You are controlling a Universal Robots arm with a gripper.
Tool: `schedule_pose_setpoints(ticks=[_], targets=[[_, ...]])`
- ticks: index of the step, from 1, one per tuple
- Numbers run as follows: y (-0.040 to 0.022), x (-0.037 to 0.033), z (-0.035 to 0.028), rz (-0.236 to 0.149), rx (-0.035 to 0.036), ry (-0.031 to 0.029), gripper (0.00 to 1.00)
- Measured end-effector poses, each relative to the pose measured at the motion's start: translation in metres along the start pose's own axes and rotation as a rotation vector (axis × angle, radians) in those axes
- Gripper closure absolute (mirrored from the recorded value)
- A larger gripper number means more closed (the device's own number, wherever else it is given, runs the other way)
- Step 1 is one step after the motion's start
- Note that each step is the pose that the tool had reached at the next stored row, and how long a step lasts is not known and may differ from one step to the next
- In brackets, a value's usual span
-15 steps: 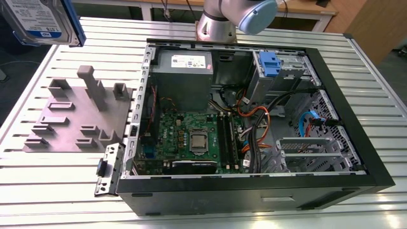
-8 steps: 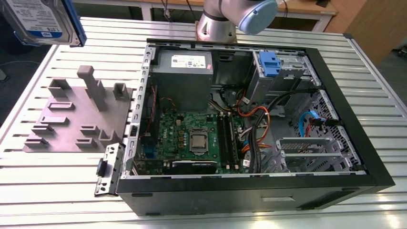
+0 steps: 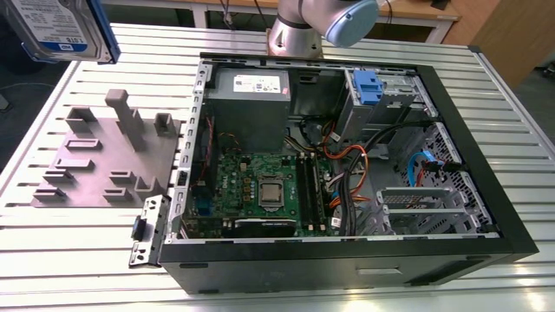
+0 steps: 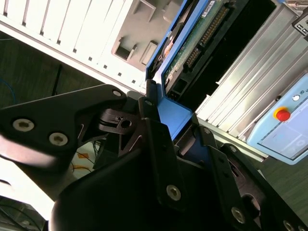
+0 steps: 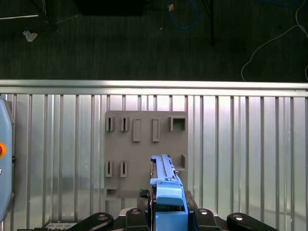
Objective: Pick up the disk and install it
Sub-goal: 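Pick up the disk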
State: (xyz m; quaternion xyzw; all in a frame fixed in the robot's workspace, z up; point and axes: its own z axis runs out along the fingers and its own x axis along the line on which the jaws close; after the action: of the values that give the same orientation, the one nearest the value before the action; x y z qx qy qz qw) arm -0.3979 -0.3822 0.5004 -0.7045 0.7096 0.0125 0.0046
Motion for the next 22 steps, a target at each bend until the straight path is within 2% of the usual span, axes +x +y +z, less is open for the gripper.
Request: schedule_pose_setpoints(ticks=[22], targets=[[-0.0071, 0.0000, -0.0001, 0.000, -0.0001, 0.0001, 0.64]])
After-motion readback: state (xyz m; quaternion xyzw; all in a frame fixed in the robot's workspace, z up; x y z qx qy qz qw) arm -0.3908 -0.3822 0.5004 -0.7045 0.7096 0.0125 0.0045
